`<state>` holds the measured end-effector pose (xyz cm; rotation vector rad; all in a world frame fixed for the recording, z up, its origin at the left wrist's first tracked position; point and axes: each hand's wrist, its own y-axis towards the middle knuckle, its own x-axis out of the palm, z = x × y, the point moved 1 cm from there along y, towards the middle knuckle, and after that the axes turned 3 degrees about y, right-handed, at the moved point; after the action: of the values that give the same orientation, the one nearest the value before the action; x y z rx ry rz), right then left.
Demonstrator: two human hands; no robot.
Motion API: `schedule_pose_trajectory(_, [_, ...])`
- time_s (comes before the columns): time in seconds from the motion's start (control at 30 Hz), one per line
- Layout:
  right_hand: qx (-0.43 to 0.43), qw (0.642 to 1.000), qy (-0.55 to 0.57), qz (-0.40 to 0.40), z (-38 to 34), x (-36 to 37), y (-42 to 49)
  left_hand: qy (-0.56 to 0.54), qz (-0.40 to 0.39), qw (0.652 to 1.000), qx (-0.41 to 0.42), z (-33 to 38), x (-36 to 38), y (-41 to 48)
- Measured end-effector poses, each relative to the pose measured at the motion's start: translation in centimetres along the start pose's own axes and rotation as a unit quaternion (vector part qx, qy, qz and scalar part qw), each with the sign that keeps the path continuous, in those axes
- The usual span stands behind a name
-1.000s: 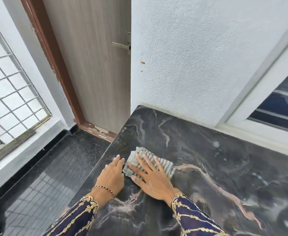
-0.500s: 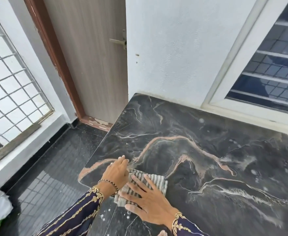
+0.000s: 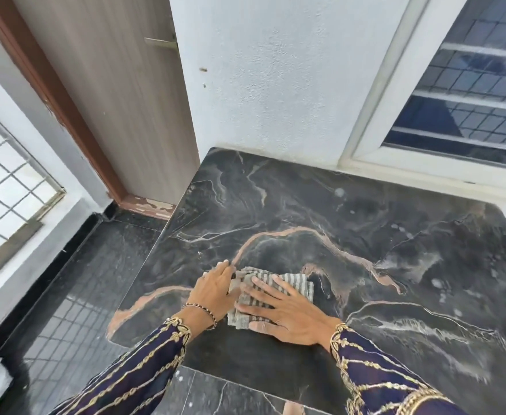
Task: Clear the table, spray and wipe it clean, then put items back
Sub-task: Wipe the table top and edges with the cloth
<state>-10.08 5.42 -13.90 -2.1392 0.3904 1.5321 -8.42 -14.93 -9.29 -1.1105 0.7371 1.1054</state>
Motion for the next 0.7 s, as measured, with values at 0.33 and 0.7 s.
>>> schedule_pose_trajectory(0.33, [0.070, 0.997, 0.035, -0.018, 16.8, -6.0, 10.9, 0.155, -0.088, 0.982, -0.068, 2.6, -3.9, 15.0])
schedule_pose_trajectory(0.7, [0.121, 0.992, 0.028, 0.014, 29.3, -11.6, 21.4, 0.243, -0.222, 0.935, -0.130, 3.6, -2.9, 21.4])
